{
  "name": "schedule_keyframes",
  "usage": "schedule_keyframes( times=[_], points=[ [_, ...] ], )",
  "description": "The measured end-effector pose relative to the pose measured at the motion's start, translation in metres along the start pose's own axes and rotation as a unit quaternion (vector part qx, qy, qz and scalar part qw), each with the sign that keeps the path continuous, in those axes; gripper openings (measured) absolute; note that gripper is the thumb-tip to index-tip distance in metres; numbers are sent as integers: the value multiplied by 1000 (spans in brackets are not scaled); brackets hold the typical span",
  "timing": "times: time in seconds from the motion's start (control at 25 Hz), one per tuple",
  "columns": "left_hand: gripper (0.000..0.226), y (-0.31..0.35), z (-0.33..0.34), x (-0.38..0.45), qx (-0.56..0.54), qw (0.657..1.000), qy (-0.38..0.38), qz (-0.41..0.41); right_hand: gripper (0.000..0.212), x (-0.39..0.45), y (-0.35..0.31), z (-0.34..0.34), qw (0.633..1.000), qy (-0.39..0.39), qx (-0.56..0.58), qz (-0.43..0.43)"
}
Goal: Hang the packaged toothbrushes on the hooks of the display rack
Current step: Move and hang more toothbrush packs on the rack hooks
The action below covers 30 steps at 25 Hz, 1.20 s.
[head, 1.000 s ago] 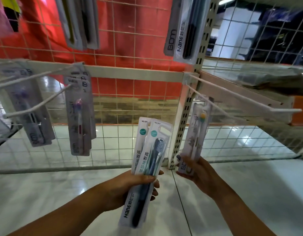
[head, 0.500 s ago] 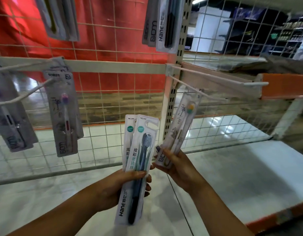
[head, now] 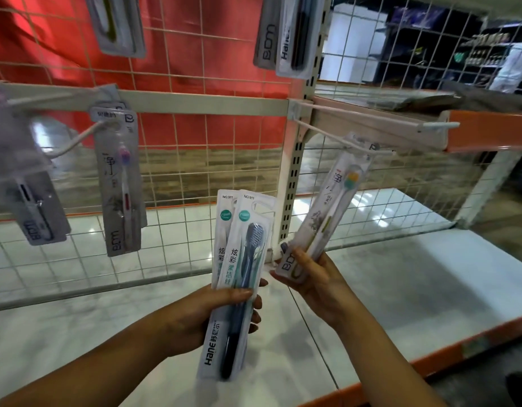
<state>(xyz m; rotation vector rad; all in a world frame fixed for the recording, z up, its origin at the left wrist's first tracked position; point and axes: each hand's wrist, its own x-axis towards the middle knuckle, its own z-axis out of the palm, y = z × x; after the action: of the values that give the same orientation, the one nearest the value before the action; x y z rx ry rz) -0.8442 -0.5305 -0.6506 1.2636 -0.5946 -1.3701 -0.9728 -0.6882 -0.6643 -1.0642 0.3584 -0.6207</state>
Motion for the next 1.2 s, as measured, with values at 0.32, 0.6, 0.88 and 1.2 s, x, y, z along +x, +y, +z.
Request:
schedule_keyframes(
  times=[0.32,0.6,0.88,1.2],
  points=[
    [59,-3,-13,-7,3,1000,-14,-3,21,4,-14,-17,996,-5,-86,13],
    [48,3,-12,4,-20,1000,-6,2,13,51,-28,-26,988,11,-146,55],
    [65,13,-14,15,-8,1000,-3,-8,11,92,-35,-23,983,8,-163,81],
    [65,22,-18,30,6,1000,0,13,16,122,-42,-27,976,0,-194,99]
  ],
)
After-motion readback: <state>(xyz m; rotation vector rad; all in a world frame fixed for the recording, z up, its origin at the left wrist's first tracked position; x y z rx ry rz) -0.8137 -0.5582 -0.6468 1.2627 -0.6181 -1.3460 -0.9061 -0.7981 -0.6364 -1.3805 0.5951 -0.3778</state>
